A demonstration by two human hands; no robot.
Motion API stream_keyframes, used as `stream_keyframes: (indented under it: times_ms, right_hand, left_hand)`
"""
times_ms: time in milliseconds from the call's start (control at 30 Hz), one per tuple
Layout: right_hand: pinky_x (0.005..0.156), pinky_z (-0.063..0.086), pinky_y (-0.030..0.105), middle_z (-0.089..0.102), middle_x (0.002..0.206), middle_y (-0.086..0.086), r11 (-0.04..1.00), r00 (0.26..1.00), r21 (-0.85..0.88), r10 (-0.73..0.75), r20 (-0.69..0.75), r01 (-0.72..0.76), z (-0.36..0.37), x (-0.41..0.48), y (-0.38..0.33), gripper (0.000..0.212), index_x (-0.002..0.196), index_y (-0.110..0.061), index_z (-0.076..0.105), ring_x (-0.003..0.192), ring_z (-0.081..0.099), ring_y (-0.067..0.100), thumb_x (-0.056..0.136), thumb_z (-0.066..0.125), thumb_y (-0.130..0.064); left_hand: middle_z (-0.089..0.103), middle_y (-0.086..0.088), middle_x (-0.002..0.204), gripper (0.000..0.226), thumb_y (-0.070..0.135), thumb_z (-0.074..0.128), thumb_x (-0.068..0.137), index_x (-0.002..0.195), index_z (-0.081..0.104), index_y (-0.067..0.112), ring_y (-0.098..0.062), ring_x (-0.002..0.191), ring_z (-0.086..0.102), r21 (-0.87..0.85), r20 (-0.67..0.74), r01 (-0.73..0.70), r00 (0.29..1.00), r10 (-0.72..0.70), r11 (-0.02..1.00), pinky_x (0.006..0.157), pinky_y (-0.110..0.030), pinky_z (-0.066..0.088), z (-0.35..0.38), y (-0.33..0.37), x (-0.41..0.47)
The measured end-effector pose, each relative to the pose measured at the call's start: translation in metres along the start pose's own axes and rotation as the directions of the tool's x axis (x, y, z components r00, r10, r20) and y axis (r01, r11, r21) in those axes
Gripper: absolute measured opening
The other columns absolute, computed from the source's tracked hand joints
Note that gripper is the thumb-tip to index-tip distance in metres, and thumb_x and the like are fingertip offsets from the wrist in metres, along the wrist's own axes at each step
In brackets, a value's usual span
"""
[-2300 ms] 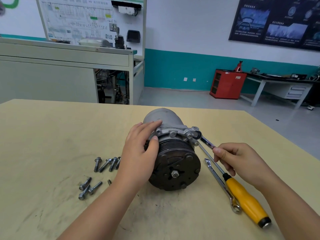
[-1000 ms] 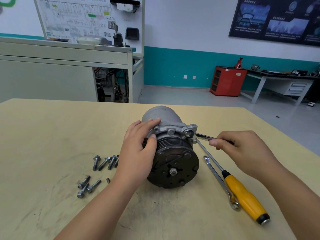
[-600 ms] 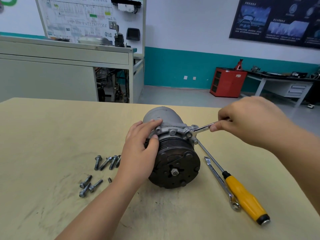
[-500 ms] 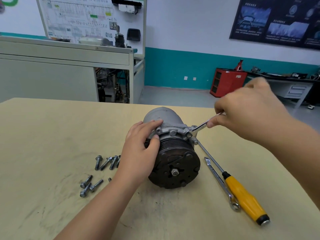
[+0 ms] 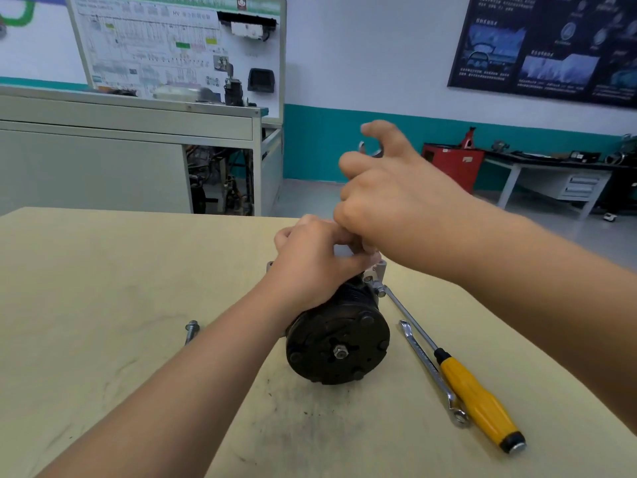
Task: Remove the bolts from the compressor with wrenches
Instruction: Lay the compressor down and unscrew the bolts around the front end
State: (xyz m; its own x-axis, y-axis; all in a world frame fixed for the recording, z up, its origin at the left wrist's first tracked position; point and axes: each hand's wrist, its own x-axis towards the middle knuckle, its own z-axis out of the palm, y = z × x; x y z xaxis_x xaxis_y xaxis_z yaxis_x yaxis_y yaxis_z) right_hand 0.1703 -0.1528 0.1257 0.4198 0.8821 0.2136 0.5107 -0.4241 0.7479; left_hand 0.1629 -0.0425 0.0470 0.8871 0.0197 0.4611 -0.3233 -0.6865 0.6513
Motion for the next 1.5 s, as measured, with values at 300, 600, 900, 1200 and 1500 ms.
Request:
stream_keyframes:
  times_ms: [300,600,900,1200,1500]
  right_hand:
    - [0.113,0.025,0.037,0.026,0.06,-0.005,0.942,0.976,-0.278,-0.209,-0.057,0.186,-0.012,0.014,-0.023,0.021,0.079,-0.033,0.07,0.102,0.053,0.003,0.082,0.051,-0.025]
    - [0.108,0.009,0.047,0.039,0.069,-0.005,0.94,0.943,-0.197,-0.305,-0.132,0.277,-0.013,-0.002,0.004,0.028,0.074,-0.023,0.054,0.102,0.039,0.02,0.083,0.037,-0.003]
    - [0.09,0.015,0.044,0.054,0.072,0.002,0.957,0.95,0.134,0.277,-0.145,-0.259,0.018,-0.047,0.038,0.038,0.079,-0.013,0.061,0.08,0.059,0.028,0.085,0.049,-0.048]
    - [0.043,0.041,0.019,0.059,0.047,0.01,-0.357,0.664,0.781,0.412,0.624,-0.512,0.061,-0.11,-0.053,0.033,0.07,-0.006,0.053,0.042,0.055,0.019,0.096,0.045,-0.022]
    - [0.035,0.033,0.016,0.052,0.041,0.012,-0.681,0.66,0.634,0.29,0.693,-0.367,0.048,-0.089,-0.085,0.037,0.061,-0.005,0.056,0.03,0.039,0.018,0.095,0.049,-0.019]
  left_hand:
    - [0.042,0.011,0.073,0.016,0.033,0.051,0.088,0.083,0.052,0.018,-0.023,0.093,0.053,0.063,-0.16,0.144,0.978,-0.132,0.988,0.069,-0.031,0.034,0.011,-0.014,-0.008]
    - [0.062,0.026,0.098,0.015,0.034,0.072,0.079,0.087,0.067,0.046,-0.011,0.113,0.051,-0.08,-0.082,0.088,0.992,-0.095,0.993,0.102,-0.043,0.037,0.001,-0.025,-0.025]
    - [0.057,0.034,0.104,0.017,0.031,0.064,0.086,0.09,0.067,0.047,-0.001,0.115,0.045,-0.086,-0.044,0.076,0.996,-0.08,0.993,0.107,-0.043,0.03,0.0,-0.027,-0.03]
    - [0.059,0.021,0.099,0.02,0.027,0.049,0.095,0.1,0.069,0.028,-0.009,0.107,0.052,0.02,-0.396,0.004,0.918,0.004,1.0,0.1,-0.037,0.038,0.014,-0.022,-0.048]
    - [0.064,0.0,0.051,0.062,0.07,0.05,0.078,0.059,0.069,0.015,-0.006,0.044,0.051,-0.226,0.253,0.314,0.933,-0.256,0.922,0.047,-0.013,0.039,0.01,0.013,-0.093]
